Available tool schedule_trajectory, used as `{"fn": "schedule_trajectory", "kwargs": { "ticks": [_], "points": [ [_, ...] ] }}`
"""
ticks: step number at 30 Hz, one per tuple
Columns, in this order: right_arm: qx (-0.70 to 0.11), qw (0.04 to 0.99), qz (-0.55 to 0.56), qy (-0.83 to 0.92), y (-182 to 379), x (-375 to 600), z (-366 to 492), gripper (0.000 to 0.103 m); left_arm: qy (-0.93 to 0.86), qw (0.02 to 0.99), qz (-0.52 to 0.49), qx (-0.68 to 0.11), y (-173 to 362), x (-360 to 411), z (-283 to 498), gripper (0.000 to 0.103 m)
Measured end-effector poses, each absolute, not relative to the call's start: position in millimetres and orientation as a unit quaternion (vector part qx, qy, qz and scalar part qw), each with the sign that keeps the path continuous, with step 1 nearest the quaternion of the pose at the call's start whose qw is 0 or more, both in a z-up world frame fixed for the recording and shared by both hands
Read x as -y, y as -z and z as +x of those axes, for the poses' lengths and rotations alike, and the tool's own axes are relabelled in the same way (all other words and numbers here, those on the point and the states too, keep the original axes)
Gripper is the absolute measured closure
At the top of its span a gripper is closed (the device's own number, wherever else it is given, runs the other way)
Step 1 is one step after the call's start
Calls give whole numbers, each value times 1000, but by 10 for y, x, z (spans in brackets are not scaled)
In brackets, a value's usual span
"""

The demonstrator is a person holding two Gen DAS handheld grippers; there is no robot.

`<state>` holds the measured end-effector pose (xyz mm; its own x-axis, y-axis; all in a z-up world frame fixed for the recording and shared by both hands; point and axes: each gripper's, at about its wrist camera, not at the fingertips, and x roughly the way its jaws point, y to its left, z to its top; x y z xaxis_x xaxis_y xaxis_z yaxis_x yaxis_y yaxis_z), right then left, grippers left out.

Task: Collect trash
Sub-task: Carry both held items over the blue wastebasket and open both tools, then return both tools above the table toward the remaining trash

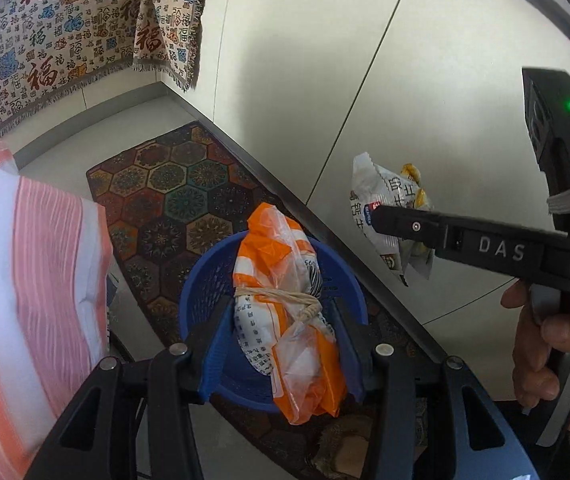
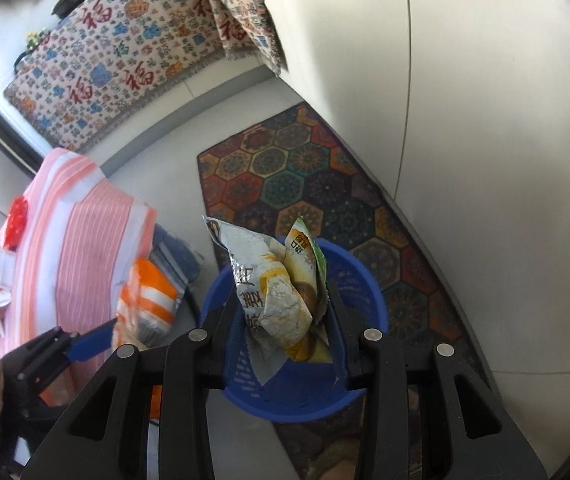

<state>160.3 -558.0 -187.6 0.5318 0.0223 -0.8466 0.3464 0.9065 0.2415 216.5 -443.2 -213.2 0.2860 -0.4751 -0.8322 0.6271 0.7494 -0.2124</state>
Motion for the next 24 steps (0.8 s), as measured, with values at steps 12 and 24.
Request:
{"fn": "schedule_trajectory", "kwargs": {
  "ticks": [12, 24],
  "points": [
    [-375, 902, 166, 133, 1388, 5575, 1442, 40, 342, 828, 80, -438, 1943, 4399, 2235, 36],
    [-293, 949, 48, 103, 875, 4611, 1163, 32, 318, 867, 68, -378, 1137, 3077, 1500, 36]
  ]
}}
